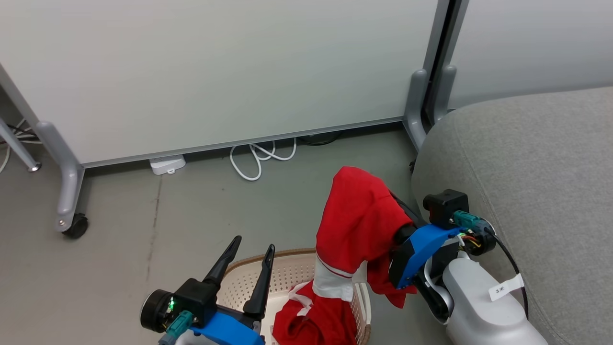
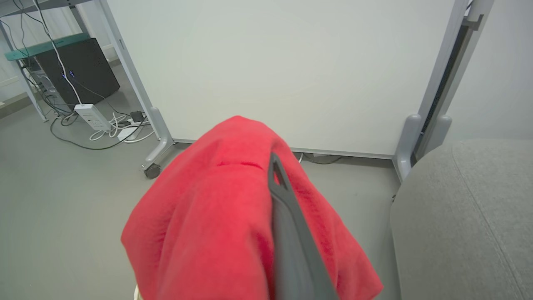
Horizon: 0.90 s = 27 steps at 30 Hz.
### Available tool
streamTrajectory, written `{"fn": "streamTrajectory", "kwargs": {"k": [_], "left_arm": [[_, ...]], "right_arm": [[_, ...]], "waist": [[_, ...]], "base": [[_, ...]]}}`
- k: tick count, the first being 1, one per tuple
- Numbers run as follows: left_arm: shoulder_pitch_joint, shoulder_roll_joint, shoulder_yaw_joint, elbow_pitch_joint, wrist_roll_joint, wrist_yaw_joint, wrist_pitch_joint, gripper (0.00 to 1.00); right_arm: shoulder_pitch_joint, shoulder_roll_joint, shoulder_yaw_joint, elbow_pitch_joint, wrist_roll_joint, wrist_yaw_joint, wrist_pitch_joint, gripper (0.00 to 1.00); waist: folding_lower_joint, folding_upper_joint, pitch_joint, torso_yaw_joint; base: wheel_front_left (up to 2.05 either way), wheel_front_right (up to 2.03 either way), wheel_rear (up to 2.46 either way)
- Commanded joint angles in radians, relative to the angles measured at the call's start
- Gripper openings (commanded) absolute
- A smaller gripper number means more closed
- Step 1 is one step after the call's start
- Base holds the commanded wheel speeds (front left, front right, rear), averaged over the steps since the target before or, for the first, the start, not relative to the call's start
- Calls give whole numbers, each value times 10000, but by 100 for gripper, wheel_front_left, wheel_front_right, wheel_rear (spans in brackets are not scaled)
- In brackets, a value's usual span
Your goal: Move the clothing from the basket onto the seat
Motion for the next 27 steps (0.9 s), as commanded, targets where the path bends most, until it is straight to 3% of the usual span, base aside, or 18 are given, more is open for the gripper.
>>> {"fn": "streamTrajectory", "kwargs": {"k": [1, 13, 27], "left_arm": [[41, -8, 77, 1, 57, -40, -50, 100], [-75, -216, 244, -147, 309, -109, -51, 100], [-319, 83, -27, -347, 219, -115, -50, 100]], "right_arm": [[118, -22, -11, -80, -54, 1, -16, 0], [155, -22, 35, -545, -107, 1, 191, 0], [335, -20, 40, -880, 41, 1, 217, 0]], "waist": [[0, 0, 26, -79], [0, 0, 244, -1645], [0, 0, 402, -4003]], "base": [[0, 0, 0], [0, 0, 0], [0, 0, 0]]}}
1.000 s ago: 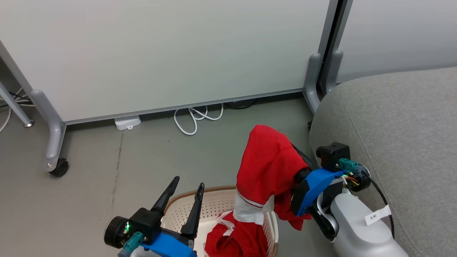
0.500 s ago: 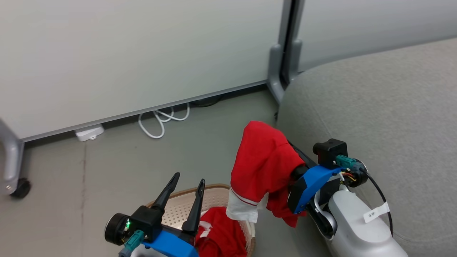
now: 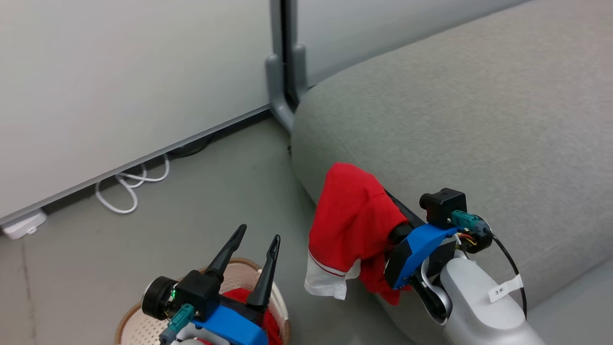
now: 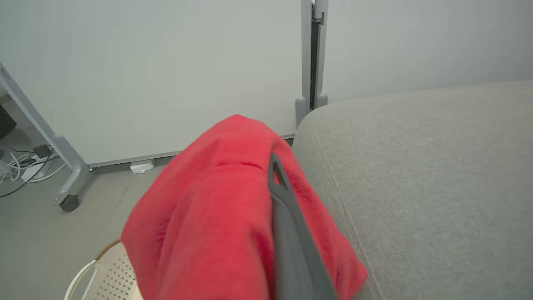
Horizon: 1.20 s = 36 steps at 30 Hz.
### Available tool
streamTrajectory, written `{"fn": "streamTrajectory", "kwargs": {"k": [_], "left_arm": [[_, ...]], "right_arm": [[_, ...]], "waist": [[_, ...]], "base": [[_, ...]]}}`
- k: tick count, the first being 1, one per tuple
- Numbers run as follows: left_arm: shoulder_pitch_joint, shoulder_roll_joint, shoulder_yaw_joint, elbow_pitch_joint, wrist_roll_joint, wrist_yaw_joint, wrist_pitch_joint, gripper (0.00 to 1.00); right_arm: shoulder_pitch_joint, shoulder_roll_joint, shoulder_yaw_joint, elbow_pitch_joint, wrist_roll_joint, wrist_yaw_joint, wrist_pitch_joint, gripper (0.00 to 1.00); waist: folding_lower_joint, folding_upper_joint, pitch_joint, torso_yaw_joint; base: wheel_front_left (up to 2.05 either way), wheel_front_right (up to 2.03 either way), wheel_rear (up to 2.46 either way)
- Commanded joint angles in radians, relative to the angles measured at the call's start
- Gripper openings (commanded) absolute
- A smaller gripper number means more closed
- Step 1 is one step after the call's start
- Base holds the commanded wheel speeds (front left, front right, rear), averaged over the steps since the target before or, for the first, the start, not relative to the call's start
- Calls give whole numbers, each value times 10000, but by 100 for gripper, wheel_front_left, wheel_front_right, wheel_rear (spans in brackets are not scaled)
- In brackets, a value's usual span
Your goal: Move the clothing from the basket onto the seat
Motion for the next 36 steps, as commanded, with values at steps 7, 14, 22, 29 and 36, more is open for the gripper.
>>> {"fn": "streamTrajectory", "kwargs": {"k": [7, 14, 22, 29, 36], "left_arm": [[-124, 116, -9, -56, 10, -20, -48, 100], [-90, 144, 10, -90, 57, -21, -48, 100], [-139, 197, -3, -181, 143, -21, -48, 100], [-349, 507, 175, -585, 477, -21, -48, 100], [-881, 1145, 8, -1303, 812, -21, -48, 100]], "right_arm": [[129, -15, 15, -117, 78, 1, -42, 0], [164, -15, -60, -147, 99, 1, -77, 0], [25, -15, -100, -255, 309, 1, -85, 0], [-1530, -15, -746, -205, 516, 1, 188, 0], [-3878, -693, -1615, -417, 796, 1, 625, 0]], "waist": [[0, 0, 101, -1076], [0, 0, 163, -1316], [0, 0, 421, -1253], [0, 0, 1294, -1277], [0, 0, 2987, -1169]], "base": [[0, 0, 0], [0, 0, 0], [0, 0, 0], [0, 0, 0], [0, 0, 0]]}}
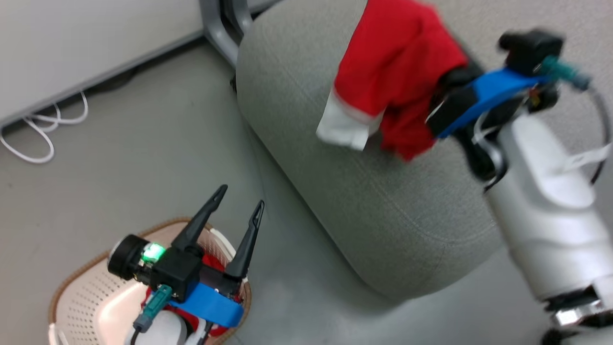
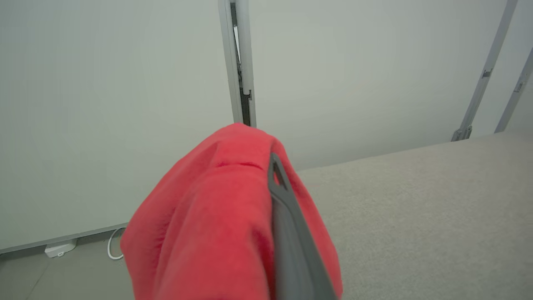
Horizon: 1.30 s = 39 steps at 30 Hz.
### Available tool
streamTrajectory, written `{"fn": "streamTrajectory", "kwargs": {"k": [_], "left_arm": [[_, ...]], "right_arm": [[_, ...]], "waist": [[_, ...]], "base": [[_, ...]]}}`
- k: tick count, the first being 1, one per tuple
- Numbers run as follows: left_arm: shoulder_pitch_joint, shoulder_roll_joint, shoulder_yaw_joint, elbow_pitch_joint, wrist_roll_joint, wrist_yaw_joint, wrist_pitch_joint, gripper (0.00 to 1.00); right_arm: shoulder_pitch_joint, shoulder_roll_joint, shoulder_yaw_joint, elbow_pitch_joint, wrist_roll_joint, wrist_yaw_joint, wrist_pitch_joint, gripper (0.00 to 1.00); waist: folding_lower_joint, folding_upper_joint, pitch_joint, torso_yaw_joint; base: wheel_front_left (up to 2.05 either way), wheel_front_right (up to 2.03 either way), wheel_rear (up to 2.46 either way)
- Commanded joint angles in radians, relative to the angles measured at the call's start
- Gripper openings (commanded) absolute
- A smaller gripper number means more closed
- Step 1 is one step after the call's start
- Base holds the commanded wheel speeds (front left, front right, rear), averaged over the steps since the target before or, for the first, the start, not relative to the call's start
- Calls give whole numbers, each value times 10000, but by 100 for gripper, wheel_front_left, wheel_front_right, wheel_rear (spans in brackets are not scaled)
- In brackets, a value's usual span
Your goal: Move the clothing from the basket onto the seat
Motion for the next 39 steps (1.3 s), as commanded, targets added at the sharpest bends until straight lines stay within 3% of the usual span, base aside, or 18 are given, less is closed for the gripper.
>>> {"fn": "streamTrajectory", "kwargs": {"k": [1, 10, 14, 24, 36, 39], "left_arm": [[-321, 218, -31, -211, 85, -21, -48, 100], [-1387, 1033, -85, -1418, 395, -20, -40, 100], [-1601, 1292, -45, -1856, 571, -20, -39, 100], [-1839, 1909, -132, -2532, 831, -20, -40, 100], [-1940, 1744, -450, -2587, 876, -12, -39, 100], [-2013, 1631, -568, -2437, 812, -14, -39, 100]], "right_arm": [[-509, -321, -201, -87, 104, 1, 53, 0], [-2327, -2287, -2055, -23, 643, 1, 161, 0], [-2720, -2843, -2952, 331, 756, 2, -57, 0], [-2813, -2714, -3955, 1694, 623, 1, -570, 0], [-2947, -2516, -3681, 2586, 469, 1, -921, 2], [-2877, -2448, -3443, 2756, 475, 1, -843, 100]], "waist": [[-1, 0, 1020, 94], [-1, 0, 3420, 660], [-1, 0, 4237, 893], [-1, 0, 5339, 965], [-1, 0, 5354, 932], [-1, 0, 5181, 1011]], "base": [[0, 0, 0], [0, 0, 0], [0, 0, 0], [0, 0, 0], [0, 0, 0], [0, 0, 0]]}}
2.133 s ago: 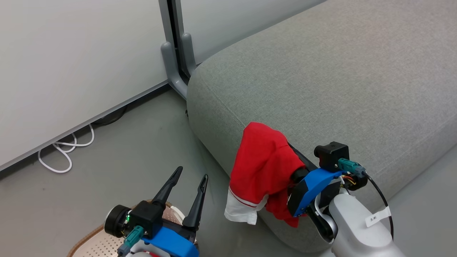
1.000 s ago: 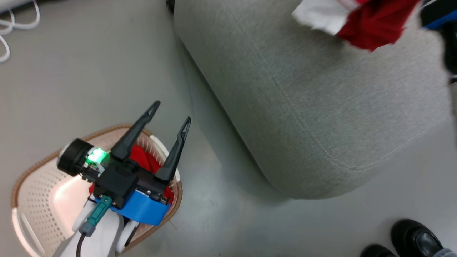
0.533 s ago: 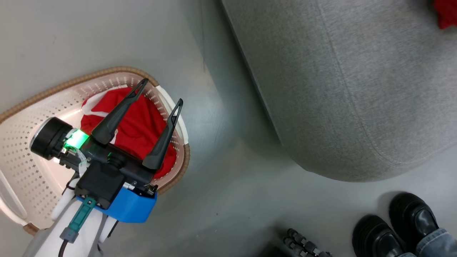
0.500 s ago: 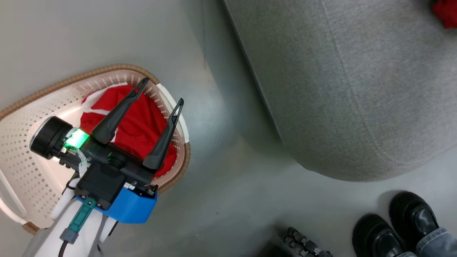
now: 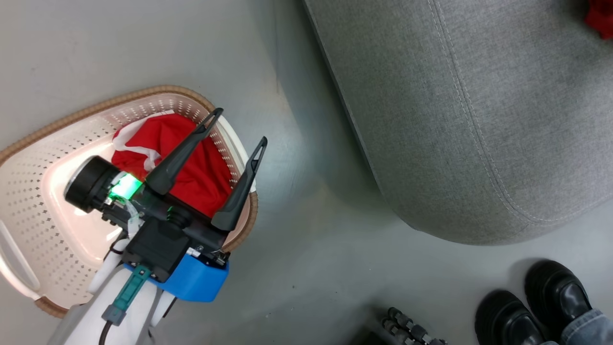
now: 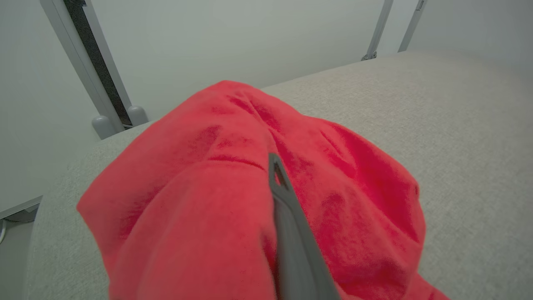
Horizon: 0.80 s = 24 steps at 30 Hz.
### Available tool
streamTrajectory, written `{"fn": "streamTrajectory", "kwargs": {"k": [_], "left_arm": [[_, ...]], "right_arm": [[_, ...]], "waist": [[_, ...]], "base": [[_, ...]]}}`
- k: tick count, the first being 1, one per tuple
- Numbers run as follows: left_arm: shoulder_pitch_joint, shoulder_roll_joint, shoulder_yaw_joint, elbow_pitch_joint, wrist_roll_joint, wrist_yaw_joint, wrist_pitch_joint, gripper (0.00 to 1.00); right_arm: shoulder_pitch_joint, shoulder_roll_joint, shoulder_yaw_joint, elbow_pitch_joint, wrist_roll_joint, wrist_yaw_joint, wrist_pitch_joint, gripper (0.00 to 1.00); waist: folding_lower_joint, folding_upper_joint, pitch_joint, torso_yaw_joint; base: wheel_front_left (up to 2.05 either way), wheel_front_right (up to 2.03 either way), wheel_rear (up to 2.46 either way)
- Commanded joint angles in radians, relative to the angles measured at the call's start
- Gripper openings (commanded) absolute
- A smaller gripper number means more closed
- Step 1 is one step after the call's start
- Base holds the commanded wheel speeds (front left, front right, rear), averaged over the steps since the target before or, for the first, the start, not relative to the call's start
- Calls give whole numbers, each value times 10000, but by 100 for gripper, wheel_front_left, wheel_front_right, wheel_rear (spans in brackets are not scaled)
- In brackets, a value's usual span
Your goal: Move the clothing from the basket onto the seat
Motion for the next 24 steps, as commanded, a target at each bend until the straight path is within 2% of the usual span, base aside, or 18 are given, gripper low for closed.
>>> {"fn": "streamTrajectory", "kwargs": {"k": [1, 14, 24], "left_arm": [[-158, -47, -35, 71, -48, -12, -29, 100], [62, -1138, -393, 925, -783, -16, -29, 100], [1050, -1944, -72, 2000, -1321, -17, -29, 100]], "right_arm": [[-11, 16, 131, 79, -106, 1, 36, 100], [1010, -253, 953, 486, -249, 1, 28, 100], [3072, -246, 1636, 49, -502, 1, -116, 100]], "waist": [[-1, 0, -133, 68], [-1, 0, -2067, 912], [-1, 0, -4340, 1639]], "base": [[0, 0, 0], [0, 0, 0], [0, 0, 0]]}}
